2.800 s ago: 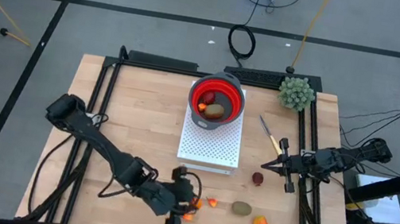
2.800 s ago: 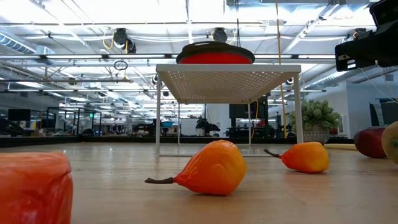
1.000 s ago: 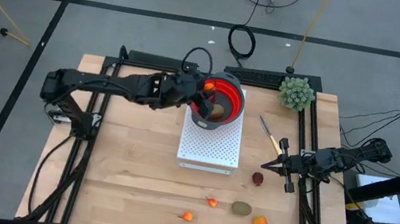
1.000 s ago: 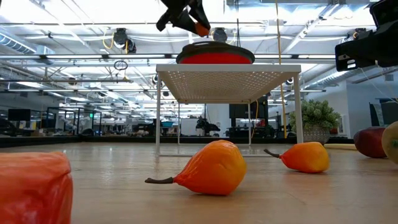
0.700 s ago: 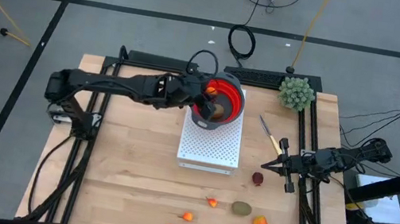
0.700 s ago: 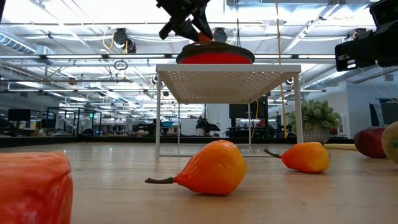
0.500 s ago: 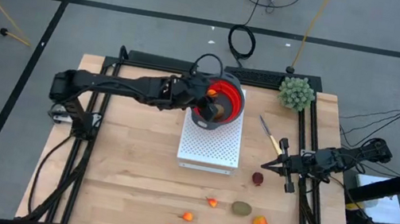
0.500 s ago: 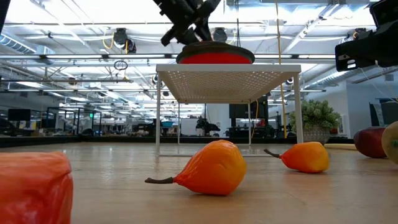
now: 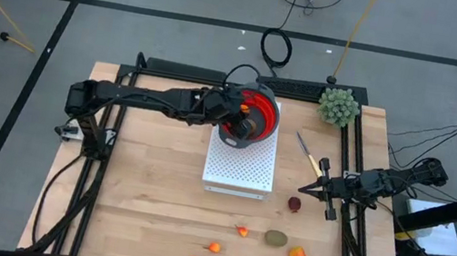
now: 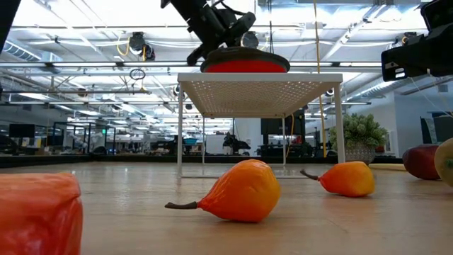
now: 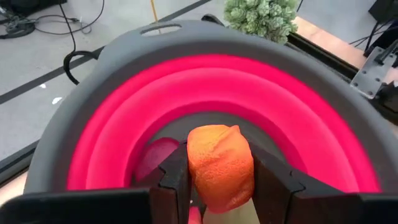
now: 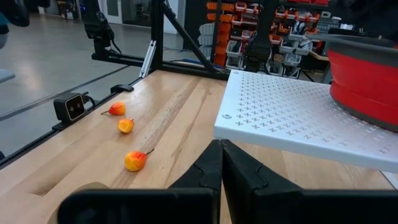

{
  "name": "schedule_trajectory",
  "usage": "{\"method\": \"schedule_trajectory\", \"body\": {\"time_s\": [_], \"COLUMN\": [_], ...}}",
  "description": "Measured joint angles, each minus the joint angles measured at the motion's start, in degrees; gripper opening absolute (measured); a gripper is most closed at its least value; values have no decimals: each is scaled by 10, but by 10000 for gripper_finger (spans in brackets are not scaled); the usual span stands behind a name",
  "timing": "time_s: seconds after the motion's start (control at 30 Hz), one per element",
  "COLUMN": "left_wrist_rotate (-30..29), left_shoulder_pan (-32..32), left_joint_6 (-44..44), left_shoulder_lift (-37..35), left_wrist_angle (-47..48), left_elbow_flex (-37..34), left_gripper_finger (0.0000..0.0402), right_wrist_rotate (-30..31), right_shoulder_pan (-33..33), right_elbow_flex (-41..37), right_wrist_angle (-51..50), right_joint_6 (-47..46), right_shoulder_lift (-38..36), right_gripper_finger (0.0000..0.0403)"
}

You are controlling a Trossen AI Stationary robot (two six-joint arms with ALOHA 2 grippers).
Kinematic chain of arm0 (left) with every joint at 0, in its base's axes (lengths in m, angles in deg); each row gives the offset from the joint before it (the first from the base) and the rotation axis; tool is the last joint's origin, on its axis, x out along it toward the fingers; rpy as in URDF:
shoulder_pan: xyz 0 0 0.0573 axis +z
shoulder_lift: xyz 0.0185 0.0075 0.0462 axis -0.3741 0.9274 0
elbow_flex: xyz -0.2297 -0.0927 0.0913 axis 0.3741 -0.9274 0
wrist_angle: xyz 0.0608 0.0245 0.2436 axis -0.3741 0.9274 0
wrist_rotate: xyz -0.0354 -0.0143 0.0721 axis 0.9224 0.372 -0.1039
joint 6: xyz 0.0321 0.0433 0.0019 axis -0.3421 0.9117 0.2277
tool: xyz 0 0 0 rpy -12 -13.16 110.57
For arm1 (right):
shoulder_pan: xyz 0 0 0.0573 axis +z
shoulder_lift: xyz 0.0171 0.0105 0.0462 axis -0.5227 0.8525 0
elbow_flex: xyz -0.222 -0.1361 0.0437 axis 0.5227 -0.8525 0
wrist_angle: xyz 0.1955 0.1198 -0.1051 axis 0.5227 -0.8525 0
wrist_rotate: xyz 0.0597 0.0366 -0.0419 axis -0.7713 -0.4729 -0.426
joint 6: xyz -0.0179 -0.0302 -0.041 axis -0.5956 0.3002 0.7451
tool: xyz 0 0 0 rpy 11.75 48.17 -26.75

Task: Pick & Place Fruit
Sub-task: Put the orange into the red strainer bowl

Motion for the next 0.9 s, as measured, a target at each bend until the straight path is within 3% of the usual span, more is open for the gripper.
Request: {"method": "schedule_trajectory", "body": {"time_s": [0.9], "left_wrist_rotate": [4], "left_shoulder_pan": [2], "left_joint_6": [38], "left_shoulder_lift": [2], "left_wrist_angle": [23], "left_elbow_flex": [0], "left_gripper_finger": [123], "right_wrist_rotate": [0], "right_shoulder_pan": [0], "right_elbow_flex": [0], "right_wrist_angle": [0], "right_joint_6": [1], "right_shoulder_lift": [0], "right_gripper_finger": [0]}}
